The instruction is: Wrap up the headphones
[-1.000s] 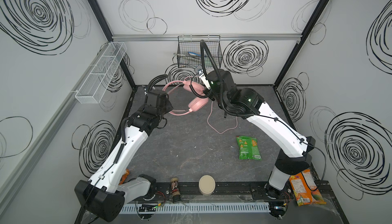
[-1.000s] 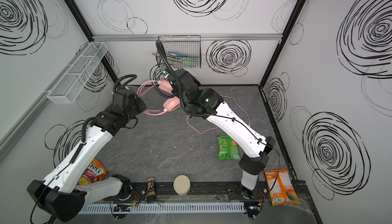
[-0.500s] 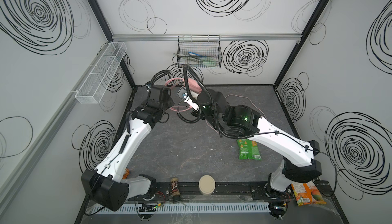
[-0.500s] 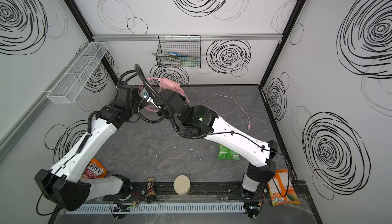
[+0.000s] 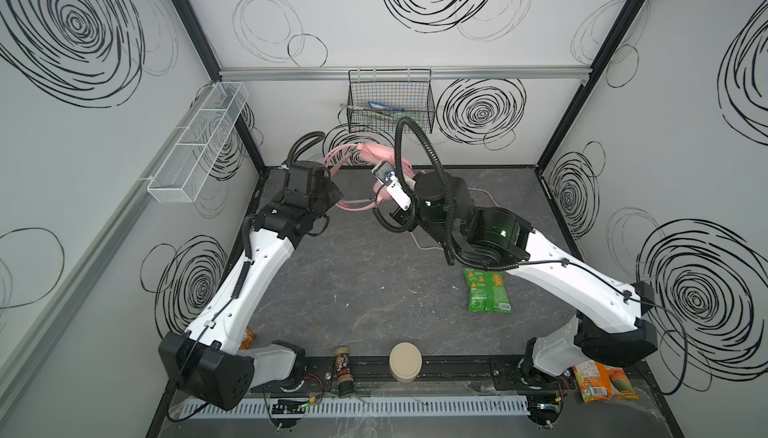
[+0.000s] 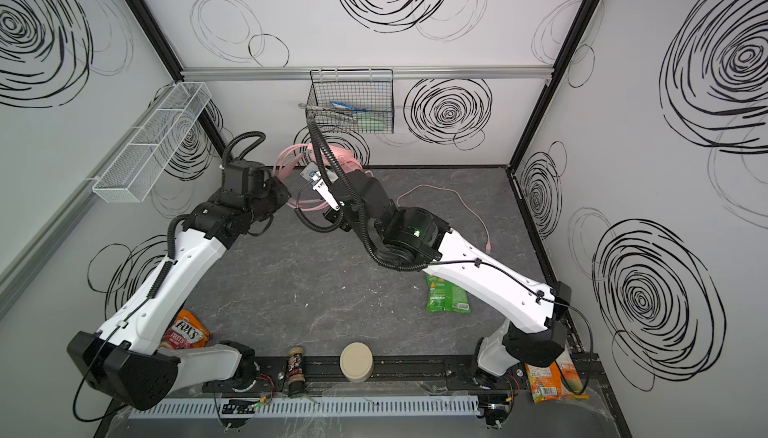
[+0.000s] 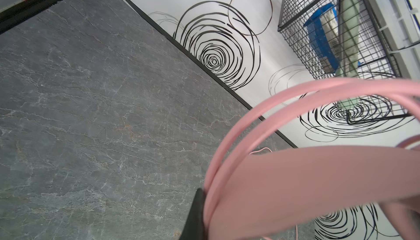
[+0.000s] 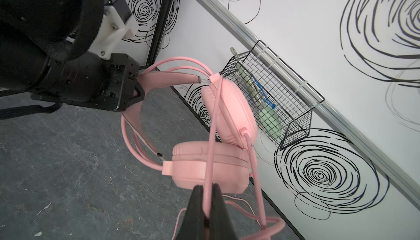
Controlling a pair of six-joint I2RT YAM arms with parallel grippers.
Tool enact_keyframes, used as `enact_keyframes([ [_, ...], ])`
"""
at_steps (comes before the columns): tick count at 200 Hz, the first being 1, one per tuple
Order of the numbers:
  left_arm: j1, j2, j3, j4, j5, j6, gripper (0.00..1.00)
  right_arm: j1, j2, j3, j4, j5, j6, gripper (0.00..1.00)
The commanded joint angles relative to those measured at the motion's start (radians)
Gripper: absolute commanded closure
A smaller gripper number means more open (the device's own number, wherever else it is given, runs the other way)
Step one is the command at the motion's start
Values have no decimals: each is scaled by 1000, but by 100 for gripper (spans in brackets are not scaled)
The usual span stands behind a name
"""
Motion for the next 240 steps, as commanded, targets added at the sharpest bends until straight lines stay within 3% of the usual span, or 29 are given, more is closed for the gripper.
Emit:
enact_keyframes([
  [1, 17, -11, 67, 80, -19, -93, 100, 7, -37, -9, 20, 22, 32, 100],
  [89, 0, -14, 164, 7, -141, -72, 100, -8, -123, -92, 37, 148, 79, 100],
  [128, 0, -31, 142, 2, -164, -53, 100, -93, -143, -86, 52, 134, 82, 100],
  [164, -1, -26, 138, 7, -159, -77, 100, -126, -199, -146, 118, -7, 83, 98],
  [206, -16, 32, 202, 36, -113, -117, 100, 4, -210, -214, 213, -159, 38, 96],
  [240, -27, 41, 206, 28, -127, -124, 100, 40, -163, -180, 232, -248, 33, 95],
])
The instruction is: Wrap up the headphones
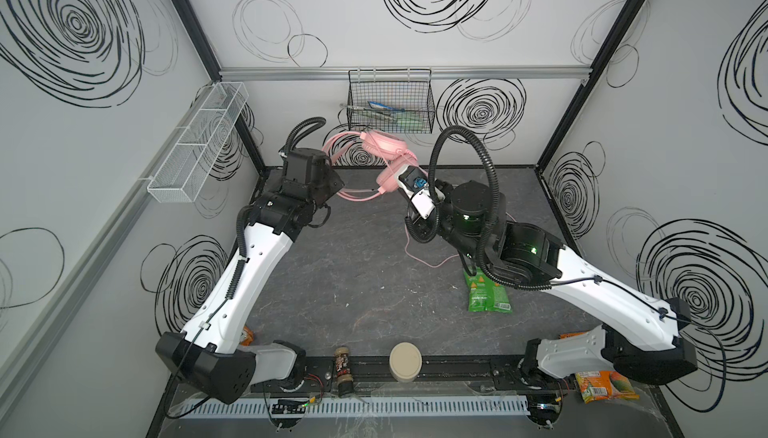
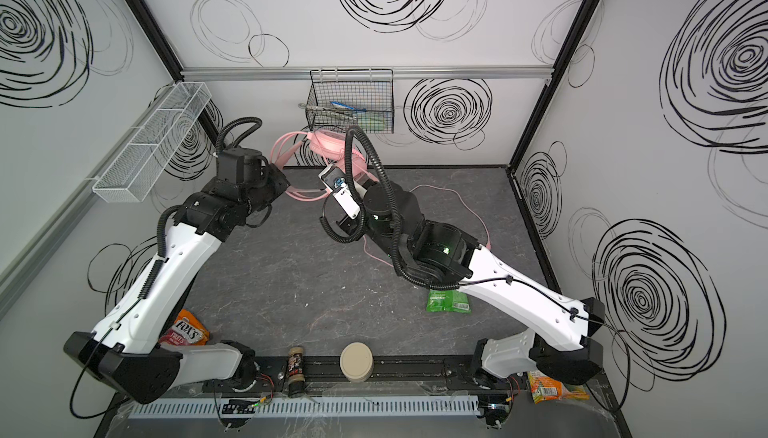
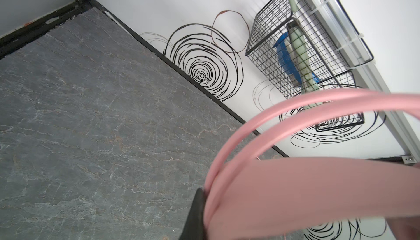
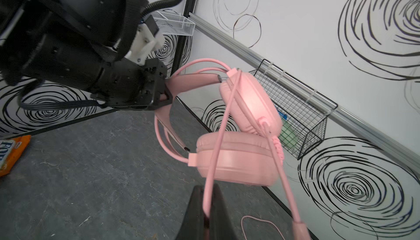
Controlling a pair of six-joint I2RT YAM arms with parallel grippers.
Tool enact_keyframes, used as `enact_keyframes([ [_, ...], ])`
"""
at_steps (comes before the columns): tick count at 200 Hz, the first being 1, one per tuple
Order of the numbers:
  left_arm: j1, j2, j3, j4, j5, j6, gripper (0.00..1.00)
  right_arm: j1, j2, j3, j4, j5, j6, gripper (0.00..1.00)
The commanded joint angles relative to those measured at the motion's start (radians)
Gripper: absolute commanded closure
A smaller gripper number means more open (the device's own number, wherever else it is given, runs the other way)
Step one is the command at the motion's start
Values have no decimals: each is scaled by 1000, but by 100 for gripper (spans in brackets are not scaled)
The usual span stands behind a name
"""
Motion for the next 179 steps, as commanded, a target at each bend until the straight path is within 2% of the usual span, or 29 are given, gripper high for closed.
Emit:
enact_keyframes([
  [1, 16, 2, 33, 103, -63, -120, 100, 27, 9, 31, 49, -103, -19, 95],
  [29, 18, -5, -27, 132, -5, -176, 100, 29, 69, 69, 46, -153, -28, 96],
  [48, 15, -9, -51, 170, 48, -213, 100, 31, 68, 19, 73, -169, -33, 97],
  [84, 62, -36, -39, 206, 156, -265, 100, 15, -20, -114, 132, -193, 22, 95],
  [117, 79, -76, -84, 320, 268, -364, 100, -37, -100, -190, 183, -230, 81, 93],
  [157, 109, -90, 12, 313, 300, -348, 100, -77, -160, -256, 243, -260, 113, 90],
  [179, 106, -79, 77, 265, 311, -324, 100, -111, -186, -310, 296, -322, 133, 89],
])
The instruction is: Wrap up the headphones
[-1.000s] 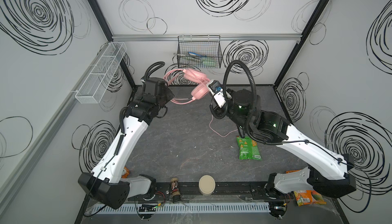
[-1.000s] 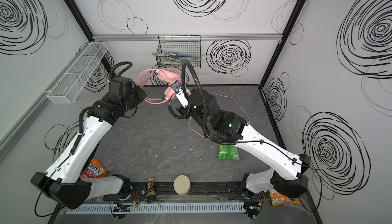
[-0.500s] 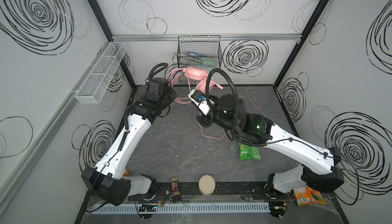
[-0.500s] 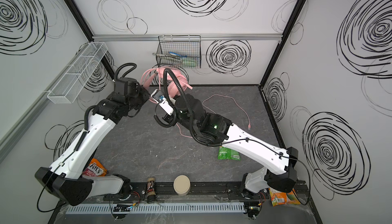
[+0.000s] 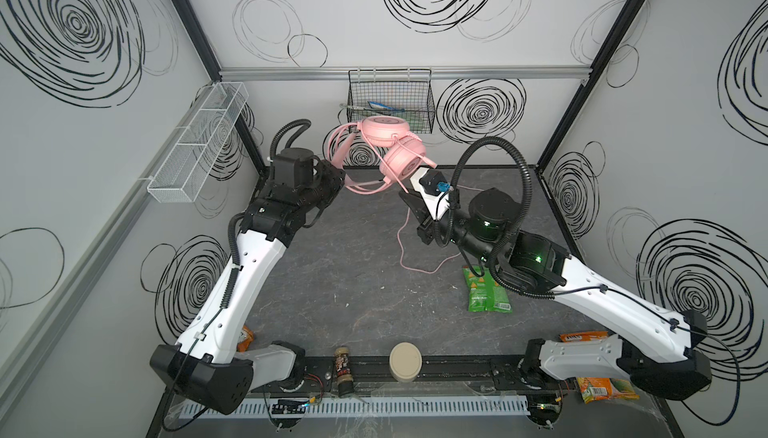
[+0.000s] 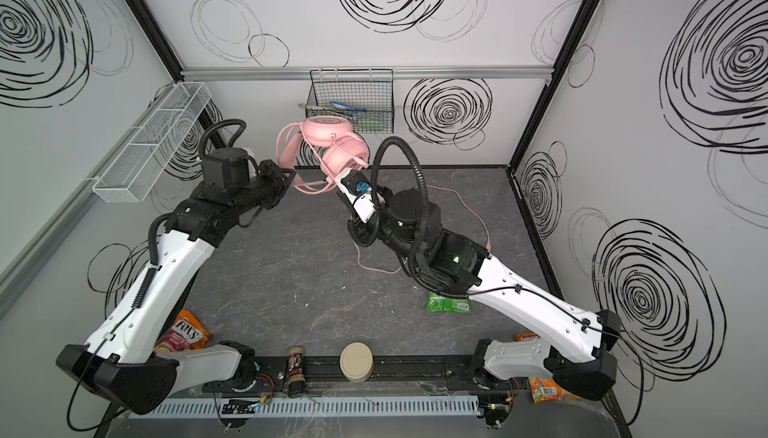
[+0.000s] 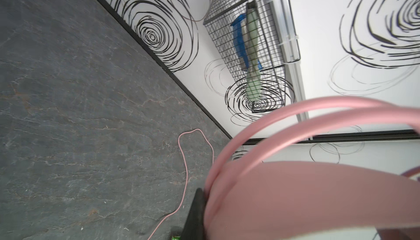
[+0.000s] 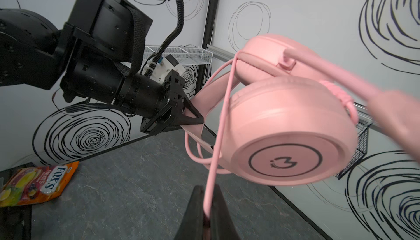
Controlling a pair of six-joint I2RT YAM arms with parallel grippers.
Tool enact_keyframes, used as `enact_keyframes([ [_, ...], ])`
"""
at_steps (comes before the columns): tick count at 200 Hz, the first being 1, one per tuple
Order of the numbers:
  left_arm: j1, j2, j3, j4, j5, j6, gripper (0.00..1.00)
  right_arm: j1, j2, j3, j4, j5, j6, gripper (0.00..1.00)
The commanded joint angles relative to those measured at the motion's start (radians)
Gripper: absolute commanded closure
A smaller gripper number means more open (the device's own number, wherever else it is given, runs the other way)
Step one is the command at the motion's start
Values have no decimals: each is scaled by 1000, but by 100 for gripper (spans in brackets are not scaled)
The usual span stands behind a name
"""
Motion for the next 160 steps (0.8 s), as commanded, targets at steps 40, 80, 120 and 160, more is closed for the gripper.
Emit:
enact_keyframes([
  [40, 16, -18, 134, 110, -26, -97, 100, -58, -63, -112, 96, -235, 68, 88],
  [80, -13, 7, 181, 117, 17, -63, 100, -141, -124, -202, 162, -290, 126, 87],
  [120, -29, 30, 200, 181, 116, -30, 100, -224, -141, -286, 224, -369, 173, 87],
  [160, -51, 32, 222, 162, 129, 3, 100, -286, -121, -333, 283, -436, 198, 88],
])
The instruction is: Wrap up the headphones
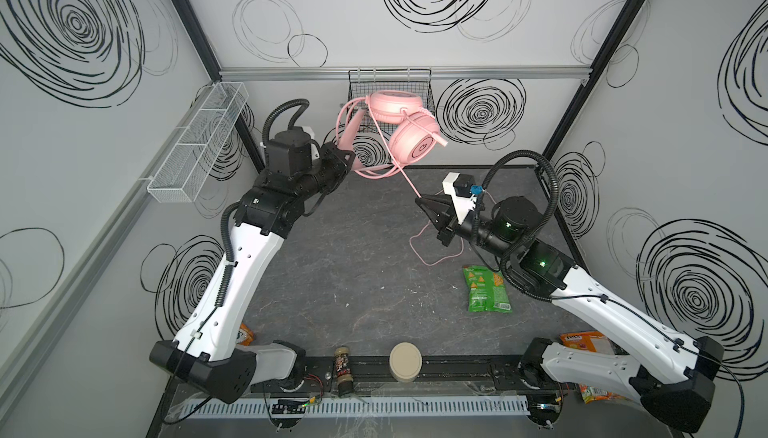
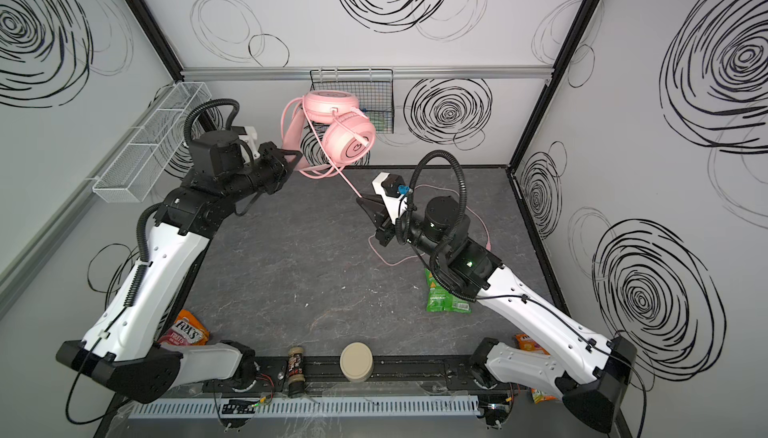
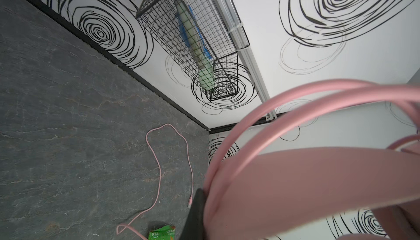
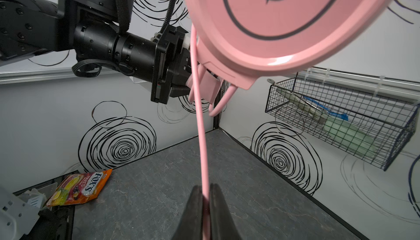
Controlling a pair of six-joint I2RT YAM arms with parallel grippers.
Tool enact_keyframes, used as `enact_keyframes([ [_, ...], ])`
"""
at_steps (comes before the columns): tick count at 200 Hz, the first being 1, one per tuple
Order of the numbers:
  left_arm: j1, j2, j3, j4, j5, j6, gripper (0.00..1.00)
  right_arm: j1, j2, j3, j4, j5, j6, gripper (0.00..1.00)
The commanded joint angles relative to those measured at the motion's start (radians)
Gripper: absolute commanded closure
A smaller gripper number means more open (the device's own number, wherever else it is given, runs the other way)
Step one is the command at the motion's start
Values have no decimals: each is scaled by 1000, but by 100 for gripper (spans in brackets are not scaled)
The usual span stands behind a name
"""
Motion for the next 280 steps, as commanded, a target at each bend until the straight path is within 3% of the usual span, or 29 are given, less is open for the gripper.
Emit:
enact_keyframes([
  [1, 2, -26, 57, 173, 35, -33, 100, -40, 11, -34, 32, -63, 34, 88],
  [116, 8, 42, 84, 199, 207, 75, 100, -225, 92, -131, 187, -238, 154, 91],
  [195, 16, 40, -15, 277, 363, 102, 100, -236, 120, -120, 189, -249, 160, 88],
  [234, 21, 39, -6, 245, 365, 122, 100, -245, 165, -108, 229, -277, 179, 88],
  [280, 15, 60, 72, 170, 332, 164, 100, -245, 206, -129, 292, -321, 212, 71],
])
